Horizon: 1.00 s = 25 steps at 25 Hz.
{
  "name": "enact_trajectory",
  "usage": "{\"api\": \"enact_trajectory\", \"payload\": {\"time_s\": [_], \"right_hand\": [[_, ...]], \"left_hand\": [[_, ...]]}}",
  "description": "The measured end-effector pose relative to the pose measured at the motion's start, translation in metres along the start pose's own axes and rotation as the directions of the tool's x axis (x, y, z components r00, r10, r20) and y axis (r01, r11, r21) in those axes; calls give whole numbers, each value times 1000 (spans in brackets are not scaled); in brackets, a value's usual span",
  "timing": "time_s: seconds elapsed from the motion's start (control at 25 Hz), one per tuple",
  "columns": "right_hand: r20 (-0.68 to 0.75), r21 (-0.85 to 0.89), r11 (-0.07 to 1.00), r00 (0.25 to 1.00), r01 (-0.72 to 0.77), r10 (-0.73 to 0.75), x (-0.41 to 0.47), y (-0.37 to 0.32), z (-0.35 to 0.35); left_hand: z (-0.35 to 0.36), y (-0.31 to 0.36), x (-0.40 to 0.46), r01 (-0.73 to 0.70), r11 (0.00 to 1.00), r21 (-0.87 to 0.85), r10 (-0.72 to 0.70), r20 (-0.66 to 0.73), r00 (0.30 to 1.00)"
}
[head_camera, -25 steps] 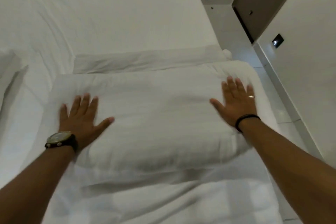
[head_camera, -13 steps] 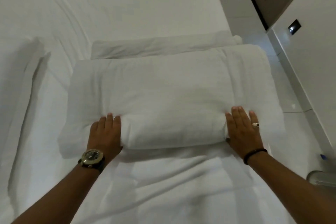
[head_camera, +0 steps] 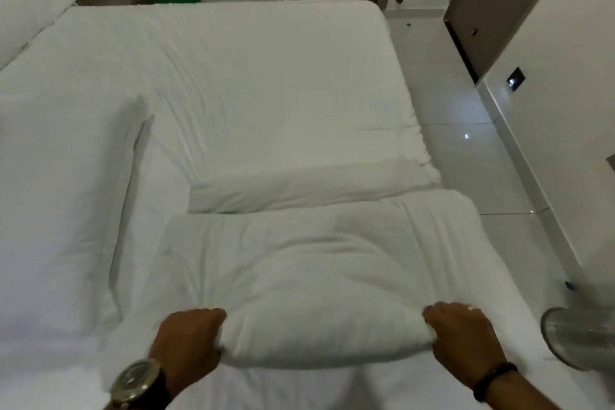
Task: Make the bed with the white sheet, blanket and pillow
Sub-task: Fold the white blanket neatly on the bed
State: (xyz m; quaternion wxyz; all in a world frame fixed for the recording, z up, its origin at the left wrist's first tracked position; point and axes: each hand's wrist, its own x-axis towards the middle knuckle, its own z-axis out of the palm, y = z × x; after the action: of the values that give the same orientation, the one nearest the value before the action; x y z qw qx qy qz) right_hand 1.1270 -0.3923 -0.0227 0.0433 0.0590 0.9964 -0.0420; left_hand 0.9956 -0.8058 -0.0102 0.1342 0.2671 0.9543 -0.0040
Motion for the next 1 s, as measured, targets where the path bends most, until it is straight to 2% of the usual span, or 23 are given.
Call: {"api": "enact_trajectory", "payload": {"time_s": [0.08,0.16,0.24,0.32,0.4,0.48,0.52,0.6,0.64,0.72,0.84,1.0], "right_hand": [[70,15,1000,997,5,-6,-20,-3,-24],[-40,19,999,999,37,-36,-3,-3,-56],[-122,-49,998,991,42,-48,46,-1,-91],[-87,-149,989,996,2,-15,117,2,-125],[-205,-175,977,975,-119,82,196,7,-150],[-383,-75,967,903,-243,197,255,2,-156],[-394,-5,973,894,-232,212,272,-4,-150],[-235,22,992,964,-124,125,286,-21,-117],[-99,-16,996,991,-86,84,288,-27,-94],[109,-62,995,990,-79,85,298,-20,-44],[202,-44,989,968,-141,147,317,3,25],[195,-79,983,965,-165,178,314,10,72]], "left_hand": [[-19,-2,-26,36,999,7,-36,5,999],[-51,-4,-21,90,996,22,-89,-55,995],[-89,-13,10,117,992,55,-106,-178,978],[-131,-26,67,153,988,33,-135,-307,942],[-170,-38,138,228,974,9,-210,-355,911],[-191,-41,195,296,954,-46,-294,-333,896],[-185,-40,214,284,955,-91,-298,-281,912],[-150,-35,235,247,965,-87,-253,-72,965],[-126,-38,239,255,964,-78,-251,51,967],[-77,-58,251,294,954,-57,-276,209,938],[-26,-84,278,315,948,-48,-298,222,928],[13,-83,289,301,952,-60,-295,91,951]]}}
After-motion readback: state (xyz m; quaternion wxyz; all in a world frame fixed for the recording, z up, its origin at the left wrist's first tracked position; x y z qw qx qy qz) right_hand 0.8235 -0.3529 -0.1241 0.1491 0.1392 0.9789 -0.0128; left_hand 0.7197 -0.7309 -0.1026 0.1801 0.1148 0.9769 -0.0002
